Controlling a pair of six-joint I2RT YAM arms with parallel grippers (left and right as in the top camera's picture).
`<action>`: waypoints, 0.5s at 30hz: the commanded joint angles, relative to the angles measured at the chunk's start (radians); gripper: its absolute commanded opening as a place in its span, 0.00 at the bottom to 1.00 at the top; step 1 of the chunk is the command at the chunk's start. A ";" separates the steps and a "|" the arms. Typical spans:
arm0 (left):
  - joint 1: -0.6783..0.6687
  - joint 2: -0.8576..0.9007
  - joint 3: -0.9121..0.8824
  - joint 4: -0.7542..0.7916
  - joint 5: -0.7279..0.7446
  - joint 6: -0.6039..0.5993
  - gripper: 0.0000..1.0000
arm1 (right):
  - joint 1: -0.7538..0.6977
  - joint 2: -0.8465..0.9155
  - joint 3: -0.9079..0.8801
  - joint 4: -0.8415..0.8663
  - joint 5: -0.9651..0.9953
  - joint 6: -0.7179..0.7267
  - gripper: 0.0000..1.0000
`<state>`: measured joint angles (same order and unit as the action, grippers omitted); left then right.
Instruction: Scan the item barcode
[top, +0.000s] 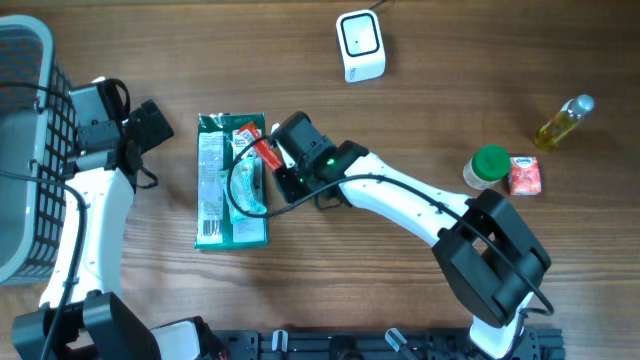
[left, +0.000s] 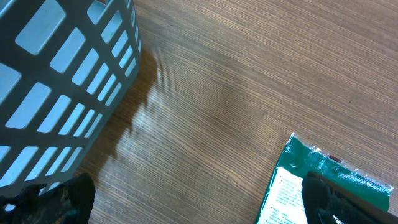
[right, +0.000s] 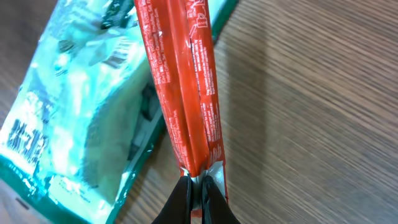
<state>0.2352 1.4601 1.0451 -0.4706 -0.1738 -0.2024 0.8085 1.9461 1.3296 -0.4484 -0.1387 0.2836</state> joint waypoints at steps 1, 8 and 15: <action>0.005 -0.013 0.011 0.002 0.002 0.012 1.00 | 0.043 -0.039 -0.004 0.001 -0.043 -0.130 0.05; 0.005 -0.013 0.011 0.002 0.002 0.012 1.00 | 0.156 -0.085 -0.004 -0.039 0.172 -0.251 0.04; 0.005 -0.013 0.011 0.002 0.002 0.012 1.00 | 0.183 -0.085 -0.004 -0.101 0.195 -0.257 0.04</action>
<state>0.2352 1.4601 1.0447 -0.4706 -0.1741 -0.2024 0.9863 1.8904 1.3296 -0.5472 0.0109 0.0460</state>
